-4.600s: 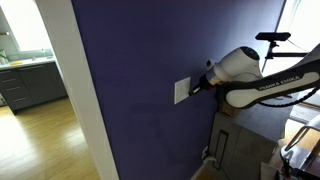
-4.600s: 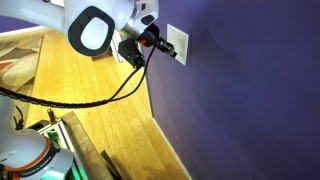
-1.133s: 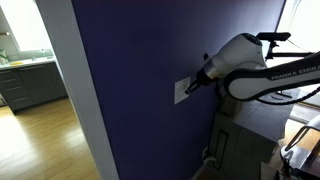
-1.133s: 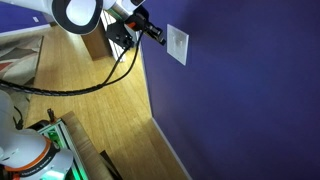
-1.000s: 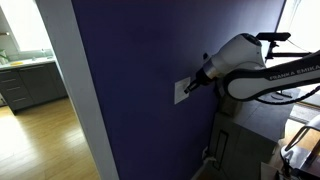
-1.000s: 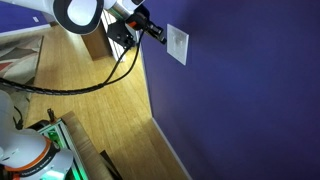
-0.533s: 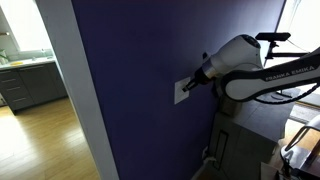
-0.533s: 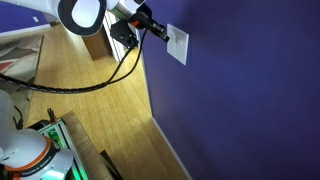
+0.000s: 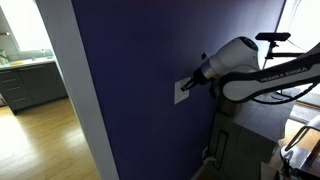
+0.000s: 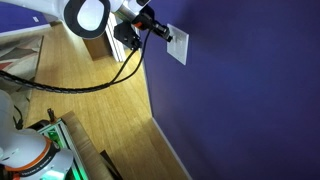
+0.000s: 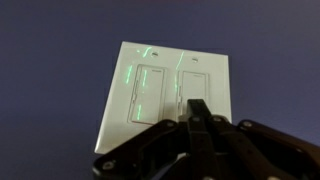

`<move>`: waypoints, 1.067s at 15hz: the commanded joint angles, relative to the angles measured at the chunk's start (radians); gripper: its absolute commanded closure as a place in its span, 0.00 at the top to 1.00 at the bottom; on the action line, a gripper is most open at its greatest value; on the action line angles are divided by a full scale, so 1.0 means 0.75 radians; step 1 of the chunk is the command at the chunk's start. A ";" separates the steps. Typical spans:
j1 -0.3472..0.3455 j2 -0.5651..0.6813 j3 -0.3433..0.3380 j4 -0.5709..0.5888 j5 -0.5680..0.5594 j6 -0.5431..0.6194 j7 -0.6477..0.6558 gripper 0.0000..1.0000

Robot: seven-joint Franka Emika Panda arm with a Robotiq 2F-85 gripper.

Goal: Turn off the right light switch then turn on the left one

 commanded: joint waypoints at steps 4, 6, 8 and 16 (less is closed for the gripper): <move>0.023 0.044 -0.017 0.014 0.052 0.056 -0.029 0.00; 0.028 0.047 -0.018 0.015 0.061 0.070 -0.030 0.00; 0.031 0.041 -0.019 0.015 0.066 0.056 -0.033 0.00; 0.030 -0.051 -0.018 -0.017 0.091 -0.049 -0.022 0.04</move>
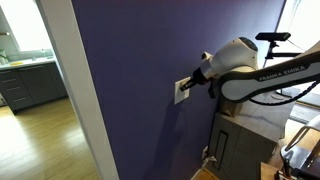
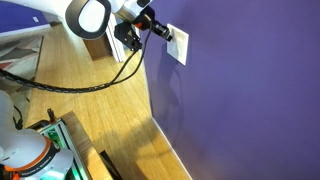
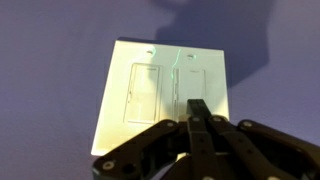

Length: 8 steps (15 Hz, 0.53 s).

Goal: Turn off the right light switch then turn on the left one

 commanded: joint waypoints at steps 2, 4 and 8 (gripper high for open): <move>0.013 -0.105 -0.016 -0.034 0.036 -0.135 -0.019 0.29; 0.003 -0.166 -0.013 -0.048 0.033 -0.254 -0.015 0.36; -0.001 -0.307 -0.023 -0.060 0.039 -0.517 -0.017 0.67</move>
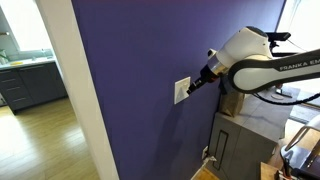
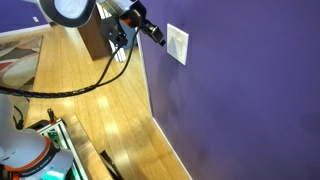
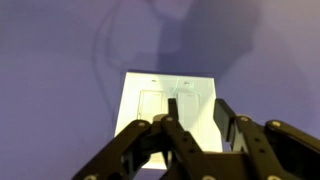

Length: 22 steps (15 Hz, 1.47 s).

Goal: Turn off the right light switch then turn on the left one

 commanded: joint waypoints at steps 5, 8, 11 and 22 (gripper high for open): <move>-0.048 -0.314 -0.018 -0.054 -0.010 -0.421 -0.009 1.00; -0.078 -0.401 -0.026 -0.050 -0.025 -0.509 -0.013 1.00; -0.089 -0.467 -0.047 -0.041 -0.032 -0.575 -0.043 1.00; -0.206 -0.573 -0.052 0.003 -0.083 -0.749 0.022 1.00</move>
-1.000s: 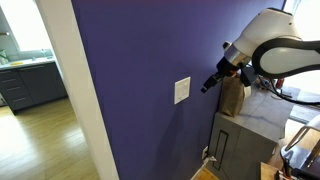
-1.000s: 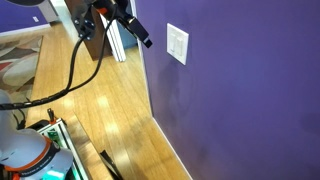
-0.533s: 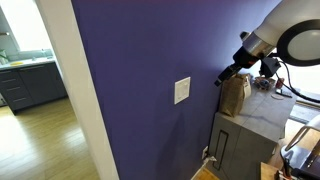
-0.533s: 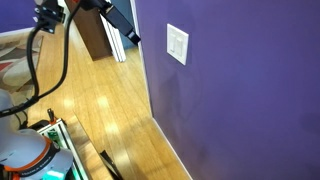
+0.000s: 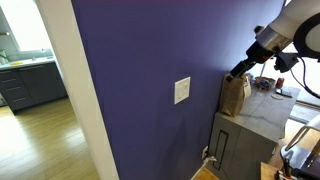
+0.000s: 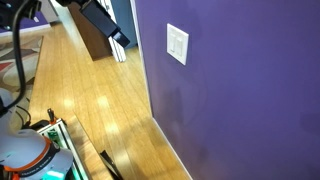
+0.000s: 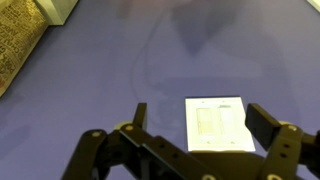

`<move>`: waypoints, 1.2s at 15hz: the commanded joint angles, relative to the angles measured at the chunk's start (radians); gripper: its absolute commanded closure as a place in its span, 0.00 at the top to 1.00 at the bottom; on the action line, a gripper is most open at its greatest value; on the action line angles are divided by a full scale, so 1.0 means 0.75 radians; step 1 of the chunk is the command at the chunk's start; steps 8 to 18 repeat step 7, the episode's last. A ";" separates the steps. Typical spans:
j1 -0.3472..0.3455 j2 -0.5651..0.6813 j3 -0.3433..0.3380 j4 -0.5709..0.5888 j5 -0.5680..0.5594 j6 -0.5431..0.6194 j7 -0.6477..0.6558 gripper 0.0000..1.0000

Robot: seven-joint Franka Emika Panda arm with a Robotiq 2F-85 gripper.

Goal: Turn off the right light switch then turn on the left one

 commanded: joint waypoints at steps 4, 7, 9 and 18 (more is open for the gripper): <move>-0.003 -0.022 -0.014 0.006 -0.029 -0.013 0.026 1.00; -0.001 -0.021 -0.014 0.007 -0.029 -0.013 0.026 1.00; -0.001 -0.021 -0.014 0.007 -0.029 -0.013 0.026 1.00; -0.001 -0.021 -0.014 0.007 -0.029 -0.013 0.026 1.00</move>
